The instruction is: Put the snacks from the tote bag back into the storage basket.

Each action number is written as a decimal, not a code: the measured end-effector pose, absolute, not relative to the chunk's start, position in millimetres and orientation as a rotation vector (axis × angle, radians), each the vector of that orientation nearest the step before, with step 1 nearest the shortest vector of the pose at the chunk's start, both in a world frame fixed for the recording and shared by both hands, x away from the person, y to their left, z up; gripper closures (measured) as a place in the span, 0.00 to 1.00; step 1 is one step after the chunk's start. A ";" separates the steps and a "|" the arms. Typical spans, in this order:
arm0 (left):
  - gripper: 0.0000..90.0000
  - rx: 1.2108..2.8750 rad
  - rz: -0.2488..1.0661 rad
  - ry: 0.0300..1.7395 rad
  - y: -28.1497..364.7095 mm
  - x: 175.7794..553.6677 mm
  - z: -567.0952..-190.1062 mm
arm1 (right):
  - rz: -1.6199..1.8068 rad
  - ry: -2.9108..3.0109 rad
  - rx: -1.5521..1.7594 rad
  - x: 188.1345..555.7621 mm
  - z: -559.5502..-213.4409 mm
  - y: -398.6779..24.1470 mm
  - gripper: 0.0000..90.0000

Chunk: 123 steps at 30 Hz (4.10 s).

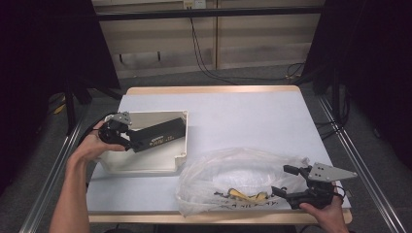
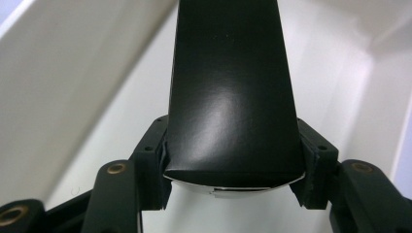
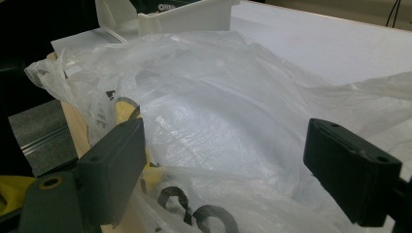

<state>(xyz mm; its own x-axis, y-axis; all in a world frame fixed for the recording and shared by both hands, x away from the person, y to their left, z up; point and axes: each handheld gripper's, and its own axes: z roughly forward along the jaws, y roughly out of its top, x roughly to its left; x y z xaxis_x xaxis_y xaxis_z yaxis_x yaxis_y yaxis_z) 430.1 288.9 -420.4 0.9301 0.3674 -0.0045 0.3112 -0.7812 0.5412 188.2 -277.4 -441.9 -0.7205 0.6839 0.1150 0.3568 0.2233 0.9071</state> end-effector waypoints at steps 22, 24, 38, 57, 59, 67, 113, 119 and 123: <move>0.47 2.639 0.037 0.520 279.2 441.4 -432.2 | 1.490 2.196 0.971 188.2 -442.6 -277.9 0.17; 0.47 2.646 0.028 0.524 279.2 441.3 -432.2 | 1.492 2.198 0.970 188.2 -442.7 -278.0 0.17; 0.27 2.580 0.104 0.632 283.4 438.0 -425.2 | 1.488 2.196 0.975 187.8 -442.2 -278.9 0.17; 0.57 2.331 0.293 0.825 300.2 387.2 -397.8 | 1.491 2.194 0.975 187.5 -441.9 -278.8 0.17; 0.64 2.312 0.302 0.816 299.7 379.8 -398.4 | 1.491 2.195 0.976 187.5 -441.9 -278.6 0.17; 0.96 2.261 0.298 0.808 288.5 358.7 -410.4 | 1.493 2.195 0.974 187.5 -441.7 -278.6 0.17; 1.00 2.222 0.295 0.983 259.5 381.3 -456.6 | 1.496 2.208 0.967 190.0 -445.0 -277.1 0.17; 1.00 2.221 0.277 0.986 255.4 386.6 -458.5 | 1.495 2.206 0.975 190.1 -445.0 -277.2 0.17; 1.00 2.201 0.276 0.990 252.8 388.5 -459.2 | 1.494 2.207 0.975 190.1 -444.8 -276.6 0.17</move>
